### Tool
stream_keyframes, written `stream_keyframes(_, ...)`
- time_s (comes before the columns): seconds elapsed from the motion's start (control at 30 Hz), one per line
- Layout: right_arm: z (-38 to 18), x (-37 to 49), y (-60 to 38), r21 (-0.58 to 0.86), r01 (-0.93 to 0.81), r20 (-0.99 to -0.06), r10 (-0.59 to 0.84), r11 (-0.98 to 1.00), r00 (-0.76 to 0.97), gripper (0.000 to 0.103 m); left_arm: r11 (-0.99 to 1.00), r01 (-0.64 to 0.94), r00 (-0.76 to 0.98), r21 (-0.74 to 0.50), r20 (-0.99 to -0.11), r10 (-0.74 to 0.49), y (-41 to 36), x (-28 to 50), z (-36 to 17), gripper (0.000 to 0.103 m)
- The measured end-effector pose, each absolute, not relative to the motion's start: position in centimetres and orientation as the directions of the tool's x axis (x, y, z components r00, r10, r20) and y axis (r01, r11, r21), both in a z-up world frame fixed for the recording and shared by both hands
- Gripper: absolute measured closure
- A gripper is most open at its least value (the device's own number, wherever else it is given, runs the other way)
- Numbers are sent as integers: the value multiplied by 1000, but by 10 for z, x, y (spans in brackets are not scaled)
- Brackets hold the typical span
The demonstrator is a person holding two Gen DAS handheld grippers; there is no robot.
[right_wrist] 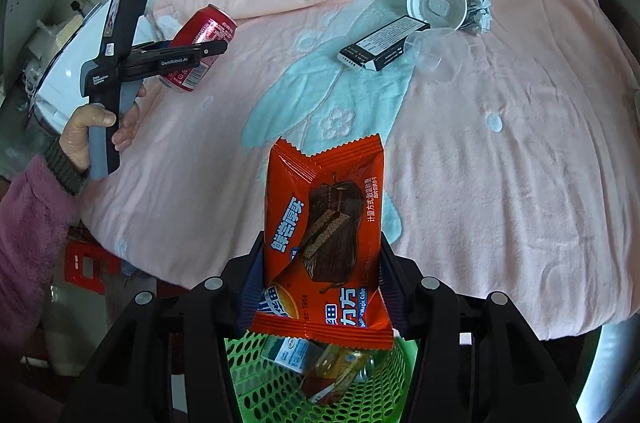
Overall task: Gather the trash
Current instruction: 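Carry the wafer packet and red can to the green basket and release both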
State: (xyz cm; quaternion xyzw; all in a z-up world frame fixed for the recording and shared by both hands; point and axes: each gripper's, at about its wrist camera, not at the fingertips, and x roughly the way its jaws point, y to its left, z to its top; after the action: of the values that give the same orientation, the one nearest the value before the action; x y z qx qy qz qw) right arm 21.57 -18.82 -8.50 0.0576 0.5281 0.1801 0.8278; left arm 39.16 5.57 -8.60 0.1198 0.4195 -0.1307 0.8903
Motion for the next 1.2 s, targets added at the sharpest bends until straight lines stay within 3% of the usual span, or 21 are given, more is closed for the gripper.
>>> stream_keyframes(0.37, -81, 133, -175, 234, -355, -847, 369, 905, 383, 53, 958, 286, 684, 29, -706, -183, 64, 237, -30, 35)
stream_keyframes(0.8, -101, 75, -178, 156, -390, -869, 314, 908, 383, 53, 949, 306, 703, -83, -652, -284, 42, 102, -18, 35)
stream_keyframes(0.9, -107, 72, -183, 181, -379, -868, 329, 907, 372, 44, 944, 312, 701, -106, -645, -304, 34, 86, -21, 35)
stream_keyframes(0.93, -108, 73, -185, 184, -376, -867, 330, 908, 374, 34, 941, 317, 697, -118, -644, -315, 31, 82, -22, 35)
stream_keyframes(0.97, -109, 71, -187, 180, -372, -864, 327, 911, 382, 32, 940, 317, 696, -123, -643, -319, 29, 78, -23, 35)
stream_keyframes(1.2, -102, 69, -201, 201, -358, -849, 344, 912, 400, 29, 931, 330, 676, -158, -649, -350, 14, 65, -35, 35)
